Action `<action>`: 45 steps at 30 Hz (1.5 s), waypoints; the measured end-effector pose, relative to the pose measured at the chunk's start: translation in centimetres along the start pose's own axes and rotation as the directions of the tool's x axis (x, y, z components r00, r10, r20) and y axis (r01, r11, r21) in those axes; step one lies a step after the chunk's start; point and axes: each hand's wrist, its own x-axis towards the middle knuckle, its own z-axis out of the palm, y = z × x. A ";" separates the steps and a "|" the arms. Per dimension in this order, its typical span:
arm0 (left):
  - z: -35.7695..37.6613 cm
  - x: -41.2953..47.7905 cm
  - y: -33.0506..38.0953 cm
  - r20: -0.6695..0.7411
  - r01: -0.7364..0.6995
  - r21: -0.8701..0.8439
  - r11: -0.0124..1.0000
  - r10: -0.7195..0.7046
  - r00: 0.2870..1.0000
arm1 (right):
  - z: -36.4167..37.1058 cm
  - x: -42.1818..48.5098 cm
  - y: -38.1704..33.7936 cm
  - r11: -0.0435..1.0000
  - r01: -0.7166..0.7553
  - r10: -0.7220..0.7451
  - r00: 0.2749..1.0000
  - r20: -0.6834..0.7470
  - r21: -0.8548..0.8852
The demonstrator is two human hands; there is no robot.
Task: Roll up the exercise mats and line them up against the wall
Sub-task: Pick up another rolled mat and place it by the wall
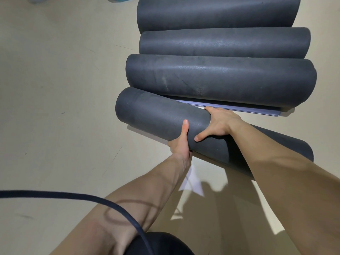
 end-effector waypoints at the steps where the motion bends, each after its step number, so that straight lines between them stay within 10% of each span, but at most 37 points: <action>1: 0.1 -0.1 0.0 -0.027 -0.010 0.005 1.000 0.011 1.000 | 0.2 0.0 0.0 1.000 0.001 -0.001 1.000 -0.002 0.019; 14: -8.8 -11.3 3.6 -0.049 -0.197 0.548 0.813 0.266 0.963 | 7.5 -12.2 -5.6 0.780 -0.057 0.024 0.998 0.061 0.623; 23: -6.9 -26.8 13.1 0.014 -0.169 0.672 0.721 0.215 0.976 | -1.9 -25.6 -9.6 0.665 -0.106 0.136 0.991 0.020 0.739; 45: 39.8 -62.6 15.8 0.535 -0.523 0.733 0.436 0.105 0.838 | -40.9 -56.5 20.0 0.220 0.050 0.548 0.820 -0.166 0.974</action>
